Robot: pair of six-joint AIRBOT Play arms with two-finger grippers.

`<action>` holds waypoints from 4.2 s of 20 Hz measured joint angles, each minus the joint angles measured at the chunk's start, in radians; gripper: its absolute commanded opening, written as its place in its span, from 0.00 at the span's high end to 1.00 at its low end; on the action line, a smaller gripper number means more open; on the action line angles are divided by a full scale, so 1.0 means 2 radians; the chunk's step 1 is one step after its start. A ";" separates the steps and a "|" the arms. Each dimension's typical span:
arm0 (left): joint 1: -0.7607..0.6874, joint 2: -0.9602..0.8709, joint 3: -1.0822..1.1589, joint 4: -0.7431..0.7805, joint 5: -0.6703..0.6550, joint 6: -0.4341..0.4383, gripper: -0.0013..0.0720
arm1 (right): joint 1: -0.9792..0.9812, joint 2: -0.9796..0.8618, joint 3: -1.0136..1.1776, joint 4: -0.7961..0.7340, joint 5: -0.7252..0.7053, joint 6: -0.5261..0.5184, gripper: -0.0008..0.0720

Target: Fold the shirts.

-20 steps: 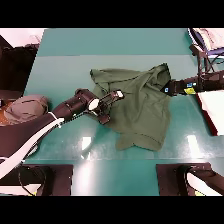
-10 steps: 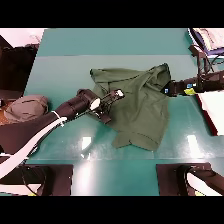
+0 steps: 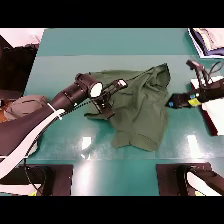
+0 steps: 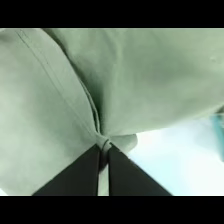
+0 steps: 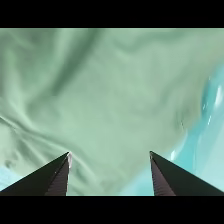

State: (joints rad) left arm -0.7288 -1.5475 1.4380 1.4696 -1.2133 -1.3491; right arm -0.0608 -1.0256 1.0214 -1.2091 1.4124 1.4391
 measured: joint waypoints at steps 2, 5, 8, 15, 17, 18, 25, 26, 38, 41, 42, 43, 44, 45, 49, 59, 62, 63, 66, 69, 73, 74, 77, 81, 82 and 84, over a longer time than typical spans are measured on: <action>0.000 0.000 0.004 -0.009 -0.007 -0.003 0.94 | -0.034 0.008 -0.053 -0.003 0.005 0.000 0.23; 0.000 0.000 0.007 -0.017 -0.010 -0.005 0.94 | -0.075 0.013 -0.130 0.012 -0.001 -0.005 0.23; 0.000 0.000 0.008 -0.022 -0.010 -0.006 0.94 | -0.093 0.015 -0.196 0.045 -0.036 -0.017 0.23; 0.000 0.000 0.008 -0.032 -0.012 -0.007 0.94 | -0.097 0.017 -0.290 0.129 -0.115 -0.044 0.77; 0.000 0.000 0.008 -0.038 -0.015 -0.007 0.94 | -0.086 0.016 -0.297 0.137 -0.137 -0.053 0.96; 0.000 0.000 0.008 -0.042 -0.017 -0.009 0.95 | -0.080 0.016 -0.294 0.138 -0.145 -0.058 0.96; 0.000 -0.002 -0.013 -0.102 -0.002 -0.019 0.20 | -0.070 0.016 -0.183 0.070 -0.109 -0.059 0.96; 0.000 -0.002 -0.015 -0.102 0.001 -0.020 0.27 | -0.069 0.016 -0.168 0.059 -0.099 -0.058 0.96; -0.017 -0.003 -0.075 -0.093 0.051 -0.029 0.27 | -0.068 0.016 -0.134 0.028 -0.067 -0.056 0.96; -0.026 -0.004 -0.092 -0.080 0.074 -0.029 0.27 | -0.068 0.016 -0.149 0.028 -0.067 -0.056 0.96; -0.028 -0.004 -0.096 -0.076 0.078 -0.029 0.27 | -0.068 0.016 -0.153 0.028 -0.067 -0.056 0.96; -0.030 -0.004 -0.098 -0.074 0.082 -0.029 0.27 | -0.068 0.016 -0.156 0.028 -0.067 -0.056 0.96; -0.031 -0.005 -0.101 -0.070 0.086 -0.029 0.27 | -0.068 0.016 -0.160 0.028 -0.067 -0.056 0.96; -0.031 -0.005 -0.102 -0.068 0.089 -0.029 0.27 | -0.068 0.016 -0.163 0.028 -0.067 -0.056 0.96; -0.033 -0.006 -0.105 -0.062 0.103 -0.029 0.75 | -0.068 0.016 -0.167 0.028 -0.068 -0.056 0.96; -0.029 -0.006 -0.095 -0.058 0.089 -0.029 0.95 | -0.068 0.016 -0.168 0.028 -0.068 -0.056 0.96; -0.011 0.033 -0.074 -0.040 0.078 -0.031 0.95 | -0.068 0.016 -0.155 0.025 -0.062 -0.056 0.96; 0.000 0.051 -0.070 -0.033 0.073 -0.036 0.95 | -0.068 0.016 -0.146 0.021 -0.058 -0.056 0.96; 0.047 0.113 -0.066 -0.007 0.038 -0.053 0.95 | -0.068 0.016 -0.109 -0.003 -0.043 -0.056 0.96; 0.106 0.172 -0.077 0.033 -0.004 -0.082 0.95 | -0.068 0.016 -0.069 -0.036 -0.029 -0.056 0.96; 0.186 0.237 -0.145 0.060 -0.044 -0.122 0.94 | -0.068 0.016 -0.035 -0.055 -0.023 -0.056 0.96; 0.201 0.250 -0.168 0.062 -0.047 -0.131 0.94 | -0.068 0.016 -0.030 -0.057 -0.023 -0.056 0.96; 0.227 0.275 -0.241 0.054 -0.057 -0.148 0.28 | -0.068 0.016 -0.023 -0.060 -0.023 -0.056 0.96; 0.241 0.287 -0.304 0.026 -0.052 -0.155 0.14 | -0.068 0.015 -0.019 -0.063 -0.024 -0.056 0.96; 0.245 0.288 -0.312 0.025 -0.047 -0.157 0.14 | -0.068 0.015 -0.019 -0.063 -0.024 -0.056 0.96; 0.256 0.290 -0.324 0.012 -0.033 -0.157 0.14 | -0.068 0.015 -0.018 -0.063 -0.024 -0.056 0.96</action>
State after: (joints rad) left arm -0.2169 -0.9684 0.7902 1.4933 -1.2789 -1.6630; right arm -0.1970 -0.9951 0.9848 -1.3357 1.3651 1.3273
